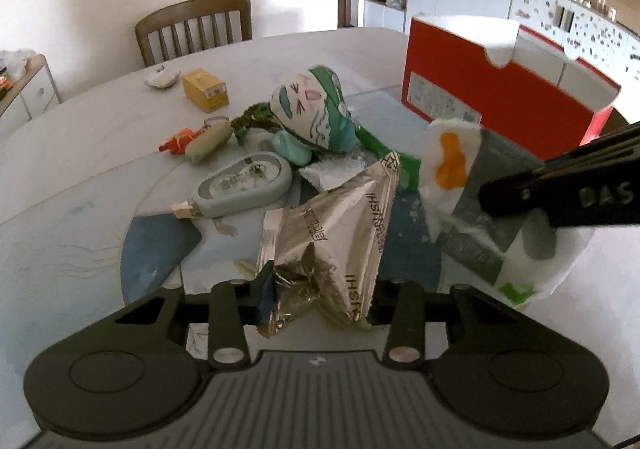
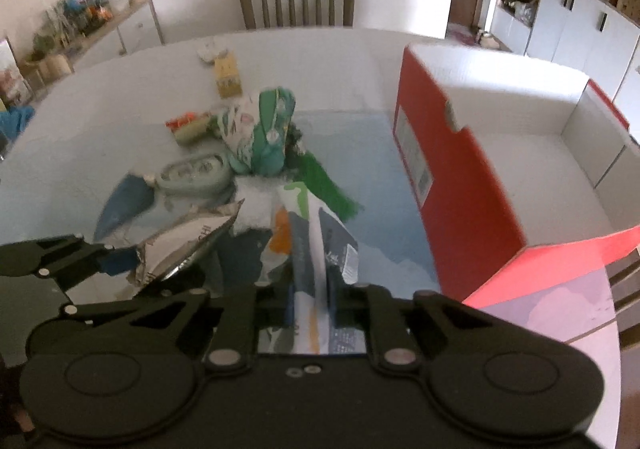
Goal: Organize objects
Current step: 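Grasp the silver snack packet with left tool while right tool grasps white-green packet, then carry both packets into the red shoebox and open both tools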
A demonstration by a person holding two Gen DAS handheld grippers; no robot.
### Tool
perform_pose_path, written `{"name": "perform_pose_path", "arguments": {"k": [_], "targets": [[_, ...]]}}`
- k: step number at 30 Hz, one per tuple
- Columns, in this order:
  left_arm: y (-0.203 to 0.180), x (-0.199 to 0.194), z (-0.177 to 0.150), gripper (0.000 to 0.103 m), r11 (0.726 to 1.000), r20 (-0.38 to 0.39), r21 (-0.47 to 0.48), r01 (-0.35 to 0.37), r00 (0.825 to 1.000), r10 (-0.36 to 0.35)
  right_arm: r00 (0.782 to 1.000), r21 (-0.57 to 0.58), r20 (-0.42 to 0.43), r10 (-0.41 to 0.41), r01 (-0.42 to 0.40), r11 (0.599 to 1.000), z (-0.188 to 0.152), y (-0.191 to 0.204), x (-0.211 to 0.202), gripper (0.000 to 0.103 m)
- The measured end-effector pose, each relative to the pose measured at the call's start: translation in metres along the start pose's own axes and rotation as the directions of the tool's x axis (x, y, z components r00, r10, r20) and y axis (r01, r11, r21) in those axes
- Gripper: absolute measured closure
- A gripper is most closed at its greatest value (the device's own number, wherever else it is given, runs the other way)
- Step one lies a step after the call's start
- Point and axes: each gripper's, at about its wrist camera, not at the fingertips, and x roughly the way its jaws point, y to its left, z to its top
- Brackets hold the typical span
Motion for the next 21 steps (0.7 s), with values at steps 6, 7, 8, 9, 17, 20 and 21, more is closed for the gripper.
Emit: {"name": "perform_pose_path", "arguments": {"k": [6, 7, 8, 9, 17, 20, 21], "targets": [[-0.001, -0.023, 0.014, 0.065, 0.999, 0.033, -0.048, 0.015, 0.999, -0.013, 0.996, 0.025, 0.072, 0.052, -0.054, 0.998, 0.011, -0.018, -0.039, 0.090], [-0.002, -0.029, 0.018, 0.065, 0.998, 0.045, -0.053, 0.018, 0.999, -0.015, 0.994, 0.031, 0.089, 0.063, -0.066, 0.997, 0.014, -0.022, -0.046, 0.090], [-0.004, -0.035, 0.023, 0.065, 0.998, 0.057, -0.053, 0.018, 0.998, -0.015, 0.992, 0.034, 0.103, 0.069, -0.073, 0.997, 0.017, -0.026, -0.052, 0.090], [-0.007, -0.040, 0.027, 0.065, 0.998, 0.069, -0.052, 0.018, 0.998, -0.014, 0.990, 0.037, 0.119, 0.076, -0.081, 0.996, 0.019, -0.030, -0.058, 0.090], [-0.040, -0.072, 0.077, 0.065, 0.998, 0.153, -0.060, 0.014, 0.988, -0.005, 0.967, 0.065, 0.221, 0.126, -0.143, 0.988, 0.041, -0.073, -0.090, 0.090], [-0.062, -0.074, 0.095, 0.065, 0.998, 0.165, -0.055, 0.019, 0.986, -0.010, 0.957, 0.066, 0.257, 0.135, -0.157, 0.985, 0.046, -0.096, -0.100, 0.090], [-0.071, -0.073, 0.101, 0.065, 0.999, 0.169, -0.048, 0.020, 0.986, -0.012, 0.955, 0.066, 0.265, 0.136, -0.159, 0.985, 0.048, -0.105, -0.102, 0.090]]}}
